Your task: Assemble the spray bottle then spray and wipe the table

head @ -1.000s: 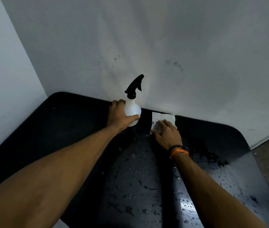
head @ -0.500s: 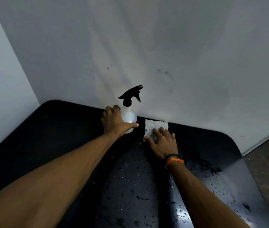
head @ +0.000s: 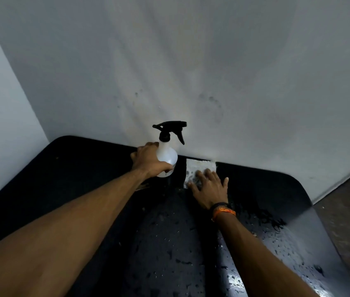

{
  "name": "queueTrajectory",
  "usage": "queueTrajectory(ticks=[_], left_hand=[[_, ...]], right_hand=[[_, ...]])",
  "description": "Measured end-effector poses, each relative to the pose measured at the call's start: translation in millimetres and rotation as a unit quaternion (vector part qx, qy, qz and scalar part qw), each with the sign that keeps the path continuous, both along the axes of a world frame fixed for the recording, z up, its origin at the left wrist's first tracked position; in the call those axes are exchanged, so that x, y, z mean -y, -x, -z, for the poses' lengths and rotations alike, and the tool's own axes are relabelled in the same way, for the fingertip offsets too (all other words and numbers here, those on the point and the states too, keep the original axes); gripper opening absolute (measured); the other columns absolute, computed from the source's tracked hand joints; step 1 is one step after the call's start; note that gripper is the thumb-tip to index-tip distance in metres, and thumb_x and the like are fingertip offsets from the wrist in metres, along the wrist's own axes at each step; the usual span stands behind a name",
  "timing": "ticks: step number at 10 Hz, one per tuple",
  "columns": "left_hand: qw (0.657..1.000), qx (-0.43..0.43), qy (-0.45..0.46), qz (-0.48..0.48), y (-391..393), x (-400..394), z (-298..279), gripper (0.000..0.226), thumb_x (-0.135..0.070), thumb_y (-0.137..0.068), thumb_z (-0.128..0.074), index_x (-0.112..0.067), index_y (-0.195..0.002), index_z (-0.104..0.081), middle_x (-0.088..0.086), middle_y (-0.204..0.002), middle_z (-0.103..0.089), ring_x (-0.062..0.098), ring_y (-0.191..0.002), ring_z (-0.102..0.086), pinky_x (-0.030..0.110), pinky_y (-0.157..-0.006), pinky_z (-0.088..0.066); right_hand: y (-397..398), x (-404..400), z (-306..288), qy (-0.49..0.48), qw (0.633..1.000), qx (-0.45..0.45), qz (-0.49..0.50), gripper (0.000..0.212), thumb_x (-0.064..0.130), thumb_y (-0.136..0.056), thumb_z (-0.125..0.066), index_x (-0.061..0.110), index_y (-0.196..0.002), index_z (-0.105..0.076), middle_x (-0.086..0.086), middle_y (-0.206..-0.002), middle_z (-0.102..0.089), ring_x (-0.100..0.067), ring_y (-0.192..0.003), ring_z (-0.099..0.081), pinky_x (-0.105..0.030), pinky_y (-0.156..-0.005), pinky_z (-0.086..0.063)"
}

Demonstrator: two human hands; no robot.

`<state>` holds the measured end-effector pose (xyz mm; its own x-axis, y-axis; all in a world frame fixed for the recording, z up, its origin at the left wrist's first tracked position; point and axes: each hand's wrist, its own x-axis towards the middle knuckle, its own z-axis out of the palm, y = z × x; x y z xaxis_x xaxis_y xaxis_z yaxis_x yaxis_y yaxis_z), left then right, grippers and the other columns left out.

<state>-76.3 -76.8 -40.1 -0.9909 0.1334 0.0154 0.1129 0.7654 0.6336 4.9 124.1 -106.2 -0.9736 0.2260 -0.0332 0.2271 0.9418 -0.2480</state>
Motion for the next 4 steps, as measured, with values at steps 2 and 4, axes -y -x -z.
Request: queueTrajectory(ticks=[2,4], left_hand=[[1.0,0.006,-0.015,-0.024,1.4,4.4,-0.8,0.063,-0.038,-0.054,-0.084,-0.026,-0.112,-0.062,-0.001,-0.117,-0.062,0.03,-0.112,-0.055,0.041,-0.096,-0.043],[0.999,-0.004,-0.031,-0.022,-8.1,7.2,-1.8,0.085,-0.033,-0.054,-0.088,-0.026,-0.132,-0.055,0.0,-0.135,-0.057,0.032,-0.125,-0.052,0.048,-0.102,-0.045]], right_hand=[[-0.7,1.9,-3.3,-0.001,1.0,0.007,-0.001,0.063,0.06,-0.098,-0.04,0.03,-0.153,-0.037,-0.003,-0.164,-0.025,-0.026,-0.154,-0.016,-0.064,-0.121,0.0],[-2.7,4.7,-10.4,0.039,0.999,-0.023,0.017,0.063,0.056,-0.099,-0.039,0.029,-0.156,-0.031,-0.005,-0.168,-0.018,-0.027,-0.156,-0.003,-0.06,-0.123,0.003]])
